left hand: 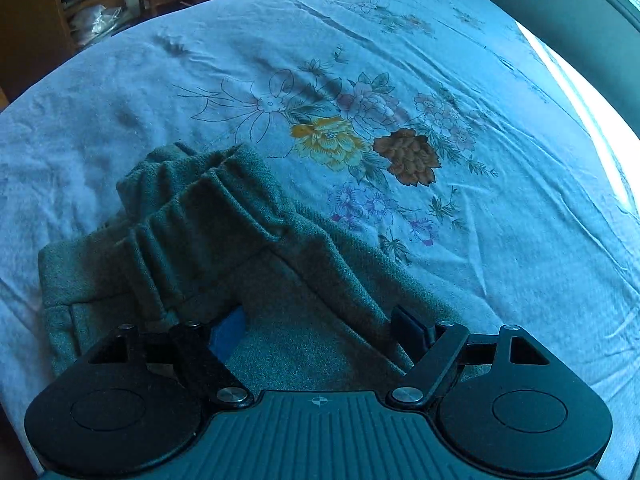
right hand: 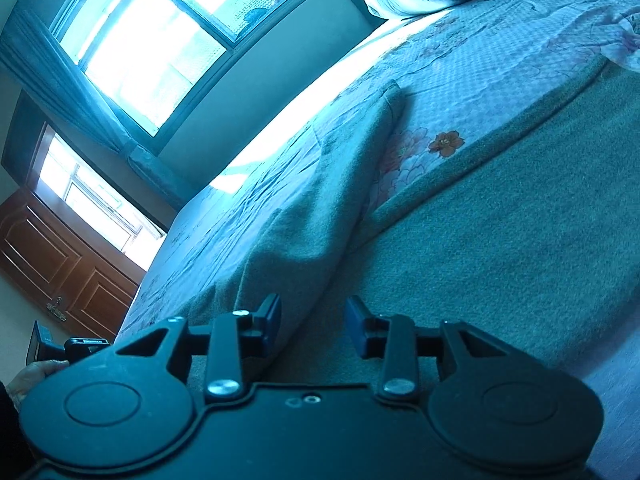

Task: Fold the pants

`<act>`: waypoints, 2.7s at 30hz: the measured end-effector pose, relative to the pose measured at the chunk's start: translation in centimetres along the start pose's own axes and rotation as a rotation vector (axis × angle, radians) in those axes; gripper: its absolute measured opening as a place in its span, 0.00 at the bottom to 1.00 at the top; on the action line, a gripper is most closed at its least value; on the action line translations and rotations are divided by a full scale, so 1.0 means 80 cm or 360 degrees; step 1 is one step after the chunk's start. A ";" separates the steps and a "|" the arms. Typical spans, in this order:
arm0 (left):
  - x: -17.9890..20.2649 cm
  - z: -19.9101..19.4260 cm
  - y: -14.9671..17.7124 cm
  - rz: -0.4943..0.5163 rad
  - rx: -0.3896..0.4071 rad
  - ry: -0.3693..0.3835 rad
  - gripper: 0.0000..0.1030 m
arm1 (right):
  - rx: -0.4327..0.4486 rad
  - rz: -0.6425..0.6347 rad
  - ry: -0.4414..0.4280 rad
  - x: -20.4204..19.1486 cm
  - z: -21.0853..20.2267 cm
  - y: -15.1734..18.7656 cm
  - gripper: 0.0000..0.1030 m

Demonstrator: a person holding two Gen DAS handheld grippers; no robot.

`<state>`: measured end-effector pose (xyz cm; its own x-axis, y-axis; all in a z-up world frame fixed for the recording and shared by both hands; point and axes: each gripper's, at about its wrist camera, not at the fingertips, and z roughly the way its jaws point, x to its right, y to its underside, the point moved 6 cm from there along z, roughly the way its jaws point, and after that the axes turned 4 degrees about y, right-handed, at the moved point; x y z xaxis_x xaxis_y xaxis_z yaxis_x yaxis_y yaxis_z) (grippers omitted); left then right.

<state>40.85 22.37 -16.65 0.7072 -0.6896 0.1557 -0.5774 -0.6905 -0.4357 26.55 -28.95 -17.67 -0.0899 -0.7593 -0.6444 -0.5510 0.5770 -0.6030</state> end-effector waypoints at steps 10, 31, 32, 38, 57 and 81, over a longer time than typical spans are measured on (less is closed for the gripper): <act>0.036 0.023 -0.004 0.0116 0.0041 -0.0154 0.77 | 0.0076 -0.0080 0.0248 0.024 0.023 -0.054 0.29; 0.037 0.019 0.011 0.0278 0.0266 -0.0228 0.39 | 0.0191 -0.0155 0.0519 0.054 0.028 -0.081 0.45; 0.025 0.014 0.012 0.0225 0.0288 -0.0153 0.31 | 0.0187 -0.0160 0.0514 0.054 0.027 -0.081 0.46; -0.051 -0.021 0.028 -0.0044 0.0312 0.0302 0.07 | 0.0179 -0.0162 0.0503 0.053 0.024 -0.079 0.49; -0.214 -0.084 0.076 -0.0354 0.0405 0.0920 0.60 | 0.0121 -0.0317 0.0375 -0.030 0.001 -0.039 0.59; -0.166 -0.119 -0.061 -0.0027 0.0385 0.1481 0.16 | 0.0113 -0.0284 -0.0116 -0.156 -0.016 -0.029 0.00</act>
<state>30.38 32.83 -8.18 0.0477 -0.6489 0.7594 -0.3968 -0.7100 -0.5818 27.89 -21.21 -7.63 0.0658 -0.8292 -0.5551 -0.4929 0.4567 -0.7406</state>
